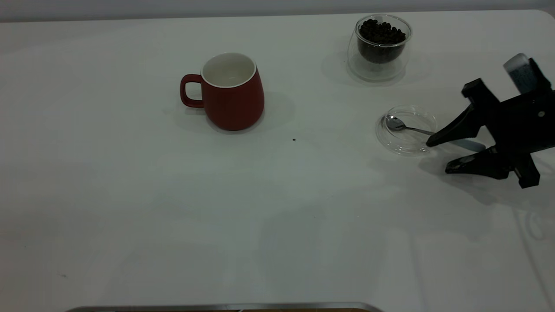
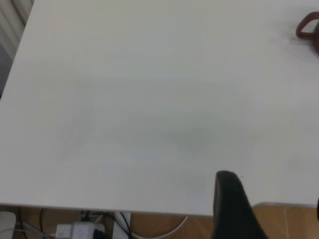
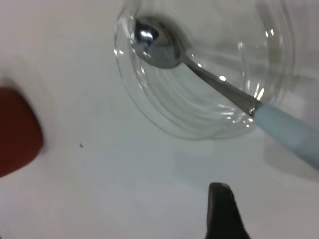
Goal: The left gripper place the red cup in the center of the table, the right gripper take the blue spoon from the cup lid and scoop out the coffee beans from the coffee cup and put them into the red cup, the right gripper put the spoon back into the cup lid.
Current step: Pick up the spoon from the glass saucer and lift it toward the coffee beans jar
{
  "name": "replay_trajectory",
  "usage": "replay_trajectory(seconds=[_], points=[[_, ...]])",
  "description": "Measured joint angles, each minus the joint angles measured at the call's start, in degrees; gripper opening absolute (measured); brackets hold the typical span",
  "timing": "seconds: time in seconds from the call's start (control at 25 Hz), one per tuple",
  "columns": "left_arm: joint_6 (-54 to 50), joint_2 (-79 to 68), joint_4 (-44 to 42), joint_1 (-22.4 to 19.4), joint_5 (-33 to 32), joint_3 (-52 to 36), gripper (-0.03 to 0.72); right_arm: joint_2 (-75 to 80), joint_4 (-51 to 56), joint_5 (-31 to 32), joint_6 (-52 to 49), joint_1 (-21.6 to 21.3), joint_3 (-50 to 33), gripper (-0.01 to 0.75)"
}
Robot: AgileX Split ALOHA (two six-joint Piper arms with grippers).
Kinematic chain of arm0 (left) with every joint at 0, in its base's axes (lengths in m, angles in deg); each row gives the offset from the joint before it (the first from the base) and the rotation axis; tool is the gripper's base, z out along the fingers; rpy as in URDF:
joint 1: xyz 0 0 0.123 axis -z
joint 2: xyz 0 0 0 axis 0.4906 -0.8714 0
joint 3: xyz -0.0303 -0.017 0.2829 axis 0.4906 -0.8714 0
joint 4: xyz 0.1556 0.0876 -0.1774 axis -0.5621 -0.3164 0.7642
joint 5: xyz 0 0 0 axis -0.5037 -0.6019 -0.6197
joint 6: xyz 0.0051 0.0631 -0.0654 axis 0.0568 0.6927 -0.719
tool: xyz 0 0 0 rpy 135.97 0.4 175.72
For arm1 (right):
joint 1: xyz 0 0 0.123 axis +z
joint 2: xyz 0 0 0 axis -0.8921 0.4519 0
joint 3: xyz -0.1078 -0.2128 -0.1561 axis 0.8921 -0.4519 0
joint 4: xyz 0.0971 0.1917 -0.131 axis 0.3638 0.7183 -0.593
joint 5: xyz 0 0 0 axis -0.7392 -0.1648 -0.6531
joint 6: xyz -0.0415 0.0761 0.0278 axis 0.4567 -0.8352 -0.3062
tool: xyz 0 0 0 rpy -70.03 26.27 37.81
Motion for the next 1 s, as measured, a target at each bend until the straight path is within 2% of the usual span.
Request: replay_trajectory(seconds=[0.44, 1.0], points=[[0.09, 0.00, 0.00, 0.00, 0.00, 0.00, 0.466, 0.00, -2.24, 5.07, 3.54, -6.93, -1.24, 0.497], [0.09, 0.00, 0.00, 0.00, 0.00, 0.00, 0.466, 0.00, -1.04, 2.50, 7.39, -9.03, -1.24, 0.497]])
